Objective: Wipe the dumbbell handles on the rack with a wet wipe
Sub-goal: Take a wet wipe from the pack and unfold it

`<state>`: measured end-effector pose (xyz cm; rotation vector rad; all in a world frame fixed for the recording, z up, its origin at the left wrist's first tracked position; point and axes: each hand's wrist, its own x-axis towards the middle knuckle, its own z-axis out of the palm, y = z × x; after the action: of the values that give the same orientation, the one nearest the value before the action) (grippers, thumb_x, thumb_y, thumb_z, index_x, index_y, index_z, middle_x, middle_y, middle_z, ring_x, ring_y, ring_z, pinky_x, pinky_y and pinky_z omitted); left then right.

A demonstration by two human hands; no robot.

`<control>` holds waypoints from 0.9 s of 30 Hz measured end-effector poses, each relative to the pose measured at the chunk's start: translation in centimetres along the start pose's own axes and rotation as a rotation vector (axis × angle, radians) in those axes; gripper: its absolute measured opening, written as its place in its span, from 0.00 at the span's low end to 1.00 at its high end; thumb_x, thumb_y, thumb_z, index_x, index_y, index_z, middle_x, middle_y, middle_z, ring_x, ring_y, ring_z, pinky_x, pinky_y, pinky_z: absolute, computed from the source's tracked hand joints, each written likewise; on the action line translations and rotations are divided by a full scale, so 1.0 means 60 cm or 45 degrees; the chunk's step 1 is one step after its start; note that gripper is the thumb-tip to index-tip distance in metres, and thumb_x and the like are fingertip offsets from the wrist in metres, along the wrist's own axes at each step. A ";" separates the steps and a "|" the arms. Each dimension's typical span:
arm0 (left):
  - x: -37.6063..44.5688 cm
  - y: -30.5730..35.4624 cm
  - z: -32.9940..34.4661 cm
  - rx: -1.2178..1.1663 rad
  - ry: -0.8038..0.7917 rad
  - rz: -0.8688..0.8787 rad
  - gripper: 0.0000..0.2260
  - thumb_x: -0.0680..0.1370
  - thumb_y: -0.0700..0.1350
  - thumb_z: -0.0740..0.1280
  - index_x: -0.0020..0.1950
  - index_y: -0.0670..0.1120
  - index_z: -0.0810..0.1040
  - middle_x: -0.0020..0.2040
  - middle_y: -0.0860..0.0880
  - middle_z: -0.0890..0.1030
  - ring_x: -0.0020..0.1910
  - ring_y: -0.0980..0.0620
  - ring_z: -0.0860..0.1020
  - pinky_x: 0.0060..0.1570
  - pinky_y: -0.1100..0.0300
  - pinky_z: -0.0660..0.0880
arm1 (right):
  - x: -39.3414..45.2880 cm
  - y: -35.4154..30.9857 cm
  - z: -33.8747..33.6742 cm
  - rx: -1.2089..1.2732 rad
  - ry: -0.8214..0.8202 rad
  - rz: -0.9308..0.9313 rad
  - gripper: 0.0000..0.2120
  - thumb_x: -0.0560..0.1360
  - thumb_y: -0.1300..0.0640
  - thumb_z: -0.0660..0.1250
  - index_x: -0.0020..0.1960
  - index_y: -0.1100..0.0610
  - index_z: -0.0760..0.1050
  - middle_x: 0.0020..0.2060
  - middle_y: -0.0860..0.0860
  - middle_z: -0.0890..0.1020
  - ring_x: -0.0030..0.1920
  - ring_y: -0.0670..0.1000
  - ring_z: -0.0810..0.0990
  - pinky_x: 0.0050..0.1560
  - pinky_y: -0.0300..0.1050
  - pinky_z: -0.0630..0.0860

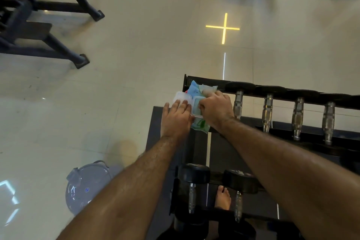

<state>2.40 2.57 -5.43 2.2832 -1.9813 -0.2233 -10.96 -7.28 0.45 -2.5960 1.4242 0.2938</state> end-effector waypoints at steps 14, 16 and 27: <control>-0.004 0.004 0.006 -0.064 0.050 -0.031 0.29 0.78 0.57 0.74 0.76 0.46 0.75 0.76 0.44 0.76 0.77 0.41 0.71 0.75 0.34 0.65 | 0.052 -0.032 0.016 -0.255 -0.195 0.089 0.23 0.78 0.41 0.76 0.63 0.55 0.79 0.55 0.51 0.82 0.59 0.53 0.80 0.68 0.52 0.72; -0.005 0.004 0.008 -0.085 0.077 -0.037 0.28 0.78 0.57 0.74 0.75 0.45 0.76 0.75 0.45 0.77 0.76 0.41 0.72 0.75 0.34 0.66 | 0.055 -0.033 0.021 -0.274 -0.238 0.070 0.21 0.78 0.42 0.76 0.63 0.55 0.79 0.56 0.51 0.83 0.61 0.53 0.80 0.71 0.54 0.69; -0.021 0.011 0.028 -0.158 0.146 -0.144 0.27 0.80 0.56 0.72 0.76 0.47 0.74 0.76 0.46 0.75 0.78 0.44 0.70 0.73 0.36 0.68 | 0.059 -0.013 0.036 -0.349 -0.231 -0.096 0.23 0.77 0.38 0.73 0.64 0.52 0.77 0.60 0.52 0.80 0.64 0.56 0.77 0.71 0.60 0.62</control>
<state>1.30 3.73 -6.90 2.2771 -1.7358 -0.2133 -8.61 -9.24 -2.47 -2.7391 1.3003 0.7415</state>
